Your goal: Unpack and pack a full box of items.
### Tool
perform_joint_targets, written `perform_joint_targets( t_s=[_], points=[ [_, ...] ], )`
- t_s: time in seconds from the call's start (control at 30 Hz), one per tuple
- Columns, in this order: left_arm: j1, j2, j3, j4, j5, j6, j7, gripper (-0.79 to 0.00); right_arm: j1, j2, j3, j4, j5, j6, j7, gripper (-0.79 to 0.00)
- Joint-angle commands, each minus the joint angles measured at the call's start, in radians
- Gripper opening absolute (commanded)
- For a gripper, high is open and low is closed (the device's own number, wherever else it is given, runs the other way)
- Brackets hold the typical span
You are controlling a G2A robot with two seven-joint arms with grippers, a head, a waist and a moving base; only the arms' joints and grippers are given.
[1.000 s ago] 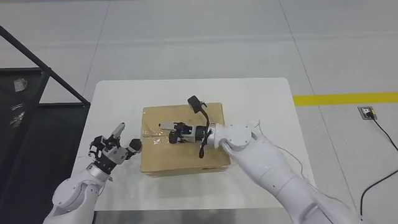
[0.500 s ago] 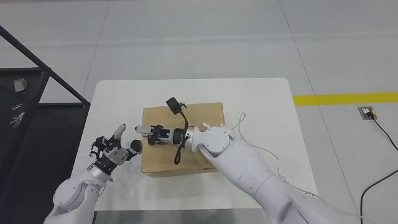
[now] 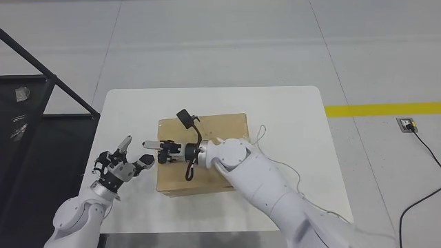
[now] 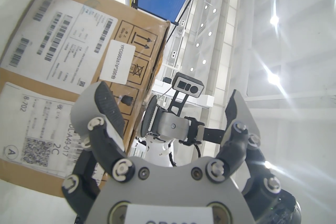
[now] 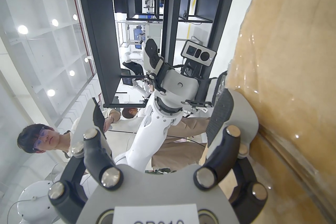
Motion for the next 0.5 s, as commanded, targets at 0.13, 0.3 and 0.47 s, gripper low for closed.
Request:
perform_joint_targets(
  t_s=[0.13, 0.3, 0.47],
  points=[
    [-0.01, 0.006, -0.031, 0.026, -0.018, 0.002, -0.005, 0.0, 0.03, 0.012, 0.041, 0.06, 0.019, -0.011, 0.141, 0.0],
    [-0.015, 0.009, -0.04, 0.033, -0.024, 0.003, -0.005, 0.0, 0.05, 0.036, 0.071, 0.087, 0.011, -0.027, 0.224, 0.0],
    [-0.021, 0.01, -0.035, 0.034, -0.027, 0.004, 0.001, 0.0, 0.061, 0.068, 0.1, 0.102, -0.014, -0.044, 0.255, 0.0]
  ],
)
